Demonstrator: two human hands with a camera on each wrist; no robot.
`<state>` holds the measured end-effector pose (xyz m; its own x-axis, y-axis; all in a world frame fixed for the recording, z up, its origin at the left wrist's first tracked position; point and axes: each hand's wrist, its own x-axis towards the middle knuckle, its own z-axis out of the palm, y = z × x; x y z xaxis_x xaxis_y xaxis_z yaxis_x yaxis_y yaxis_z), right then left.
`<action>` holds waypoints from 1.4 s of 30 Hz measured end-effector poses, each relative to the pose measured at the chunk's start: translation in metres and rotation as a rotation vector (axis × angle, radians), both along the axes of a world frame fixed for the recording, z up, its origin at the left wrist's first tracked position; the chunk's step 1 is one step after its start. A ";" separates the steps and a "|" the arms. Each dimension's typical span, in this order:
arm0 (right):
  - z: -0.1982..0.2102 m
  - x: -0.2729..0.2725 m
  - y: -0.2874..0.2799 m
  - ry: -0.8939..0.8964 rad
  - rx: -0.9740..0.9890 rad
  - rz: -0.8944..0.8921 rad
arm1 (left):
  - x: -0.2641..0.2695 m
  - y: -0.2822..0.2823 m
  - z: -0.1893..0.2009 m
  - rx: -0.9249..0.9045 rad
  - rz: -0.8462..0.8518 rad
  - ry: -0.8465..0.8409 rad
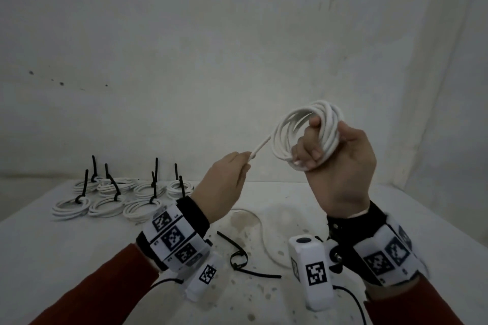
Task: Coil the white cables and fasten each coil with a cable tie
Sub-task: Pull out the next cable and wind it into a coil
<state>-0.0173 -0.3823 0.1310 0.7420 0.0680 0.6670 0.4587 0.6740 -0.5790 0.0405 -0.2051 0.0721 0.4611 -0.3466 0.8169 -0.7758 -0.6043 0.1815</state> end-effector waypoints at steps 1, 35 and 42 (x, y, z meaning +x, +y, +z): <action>-0.001 0.002 0.002 -0.008 -0.010 0.014 | -0.003 -0.001 0.000 0.010 0.000 0.002; -0.029 0.019 0.019 0.274 -0.756 0.067 | -0.029 0.015 0.030 -0.128 -0.102 0.069; -0.020 0.017 0.017 0.318 -0.789 -0.407 | -0.029 0.007 0.007 -0.084 -0.258 0.392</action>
